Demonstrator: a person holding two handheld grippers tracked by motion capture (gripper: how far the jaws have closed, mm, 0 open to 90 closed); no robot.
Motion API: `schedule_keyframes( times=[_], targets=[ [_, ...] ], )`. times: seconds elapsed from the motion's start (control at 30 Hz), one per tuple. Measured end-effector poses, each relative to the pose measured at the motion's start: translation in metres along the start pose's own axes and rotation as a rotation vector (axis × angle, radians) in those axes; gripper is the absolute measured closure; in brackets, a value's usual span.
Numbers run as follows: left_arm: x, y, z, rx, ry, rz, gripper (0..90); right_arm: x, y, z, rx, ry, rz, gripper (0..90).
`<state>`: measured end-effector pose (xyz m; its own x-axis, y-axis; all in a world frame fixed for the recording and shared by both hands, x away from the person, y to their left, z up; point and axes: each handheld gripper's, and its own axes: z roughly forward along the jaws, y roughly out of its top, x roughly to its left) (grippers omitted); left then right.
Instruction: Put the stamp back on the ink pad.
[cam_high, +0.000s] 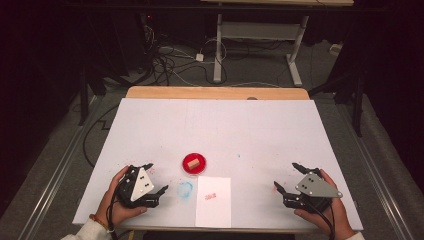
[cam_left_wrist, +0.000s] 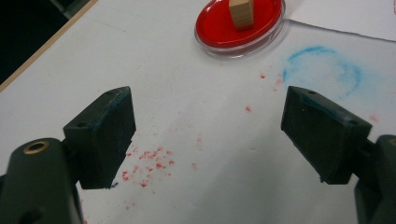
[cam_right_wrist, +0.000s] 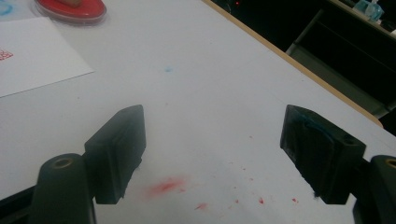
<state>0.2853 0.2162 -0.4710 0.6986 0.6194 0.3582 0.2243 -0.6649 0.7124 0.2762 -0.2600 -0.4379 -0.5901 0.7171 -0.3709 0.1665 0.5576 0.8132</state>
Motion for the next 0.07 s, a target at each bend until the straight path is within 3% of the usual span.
schedule_keyframes(
  times=[0.07],
  targets=[
    [0.0010, -0.0004, -0.0003, -0.001, 0.005, -0.010, 17.4, -0.0009, 0.0004, 0.0009, -0.004, 0.002, 0.002, 22.5]
  ],
)
